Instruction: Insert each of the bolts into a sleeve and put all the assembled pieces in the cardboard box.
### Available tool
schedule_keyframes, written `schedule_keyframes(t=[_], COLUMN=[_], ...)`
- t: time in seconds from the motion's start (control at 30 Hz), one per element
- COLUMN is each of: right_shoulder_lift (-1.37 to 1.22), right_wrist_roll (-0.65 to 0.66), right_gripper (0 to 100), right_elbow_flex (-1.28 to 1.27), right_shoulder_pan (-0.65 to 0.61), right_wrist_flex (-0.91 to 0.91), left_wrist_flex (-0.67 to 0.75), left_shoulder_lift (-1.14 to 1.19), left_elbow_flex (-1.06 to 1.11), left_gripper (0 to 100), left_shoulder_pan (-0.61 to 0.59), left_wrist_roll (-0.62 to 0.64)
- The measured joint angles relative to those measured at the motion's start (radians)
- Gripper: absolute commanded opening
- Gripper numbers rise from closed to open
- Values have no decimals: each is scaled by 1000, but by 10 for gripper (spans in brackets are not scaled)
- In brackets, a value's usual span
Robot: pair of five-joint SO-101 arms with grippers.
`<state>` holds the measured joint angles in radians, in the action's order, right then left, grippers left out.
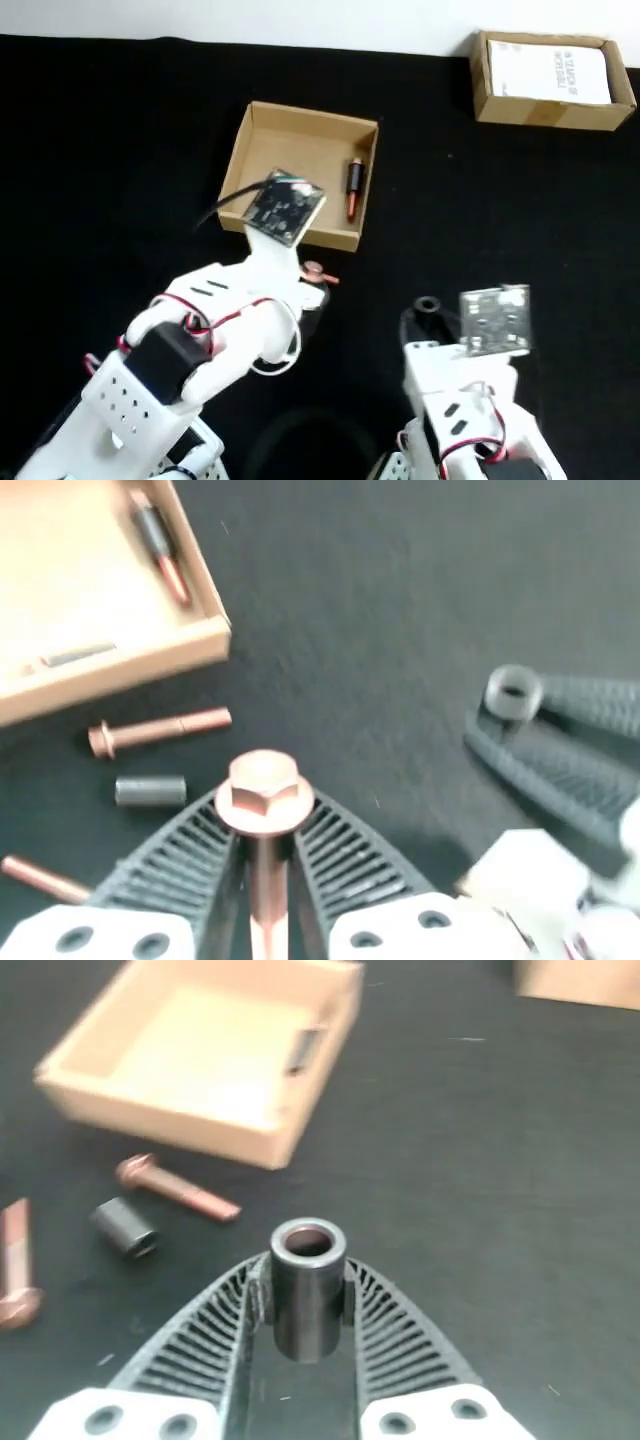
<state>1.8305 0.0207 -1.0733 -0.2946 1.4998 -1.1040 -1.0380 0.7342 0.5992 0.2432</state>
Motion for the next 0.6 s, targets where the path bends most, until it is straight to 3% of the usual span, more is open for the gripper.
schedule_keyframes(t=[0.2,0.37,0.47,0.6], right_shoulder_lift=[0,-5,-6,-6], right_wrist_roll=[0,0,0,0], right_gripper=[7,7,7,7], right_elbow_flex=[-110,-252,-318,-408], right_shoulder_pan=[-71,-77,-77,-77], right_wrist_flex=[-160,-400,-532,-661], left_wrist_flex=[443,786,893,916], left_shoulder_lift=[-75,32,98,173], left_elbow_flex=[256,374,364,270], left_gripper=[8,8,8,8], left_shoulder_pan=[-144,-221,-213,-176], left_wrist_roll=[0,0,20,77])
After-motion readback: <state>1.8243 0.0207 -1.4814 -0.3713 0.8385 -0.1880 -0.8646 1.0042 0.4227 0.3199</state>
